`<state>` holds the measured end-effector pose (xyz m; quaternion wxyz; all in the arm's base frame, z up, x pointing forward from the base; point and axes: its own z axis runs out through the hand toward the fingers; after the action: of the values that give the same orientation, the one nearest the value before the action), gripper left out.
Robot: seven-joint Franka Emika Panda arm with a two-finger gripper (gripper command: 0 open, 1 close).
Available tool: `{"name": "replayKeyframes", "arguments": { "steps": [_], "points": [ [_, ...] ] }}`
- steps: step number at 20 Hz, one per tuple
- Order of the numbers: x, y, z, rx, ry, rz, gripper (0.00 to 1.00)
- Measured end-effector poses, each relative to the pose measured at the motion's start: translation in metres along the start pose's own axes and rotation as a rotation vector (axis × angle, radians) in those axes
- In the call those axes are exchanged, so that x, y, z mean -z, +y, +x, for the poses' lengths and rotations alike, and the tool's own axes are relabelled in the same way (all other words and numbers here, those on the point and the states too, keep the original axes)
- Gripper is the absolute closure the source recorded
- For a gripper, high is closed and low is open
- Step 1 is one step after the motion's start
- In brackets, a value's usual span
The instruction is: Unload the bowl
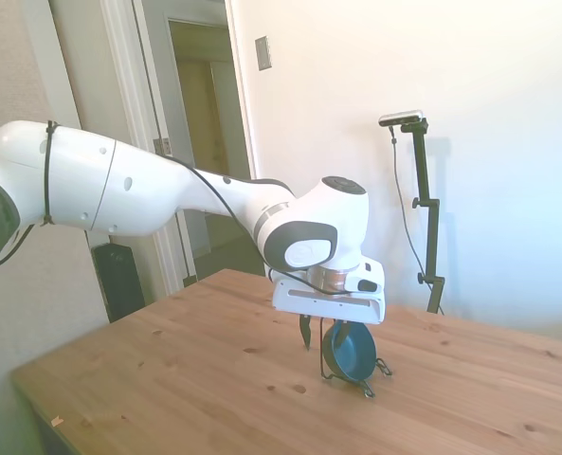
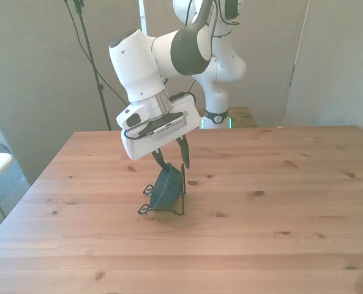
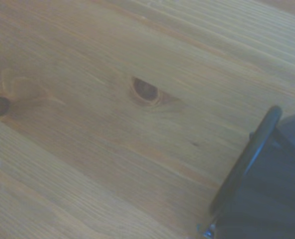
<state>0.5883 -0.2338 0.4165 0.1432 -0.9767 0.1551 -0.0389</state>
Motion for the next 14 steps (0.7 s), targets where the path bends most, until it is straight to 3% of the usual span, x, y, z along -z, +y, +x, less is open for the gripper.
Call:
{"name": "replayKeyframes", "arguments": {
  "steps": [14],
  "points": [
    [0.013, 0.009, 0.005, -0.019, 0.009, 0.039, 1.00]
  ]
}}
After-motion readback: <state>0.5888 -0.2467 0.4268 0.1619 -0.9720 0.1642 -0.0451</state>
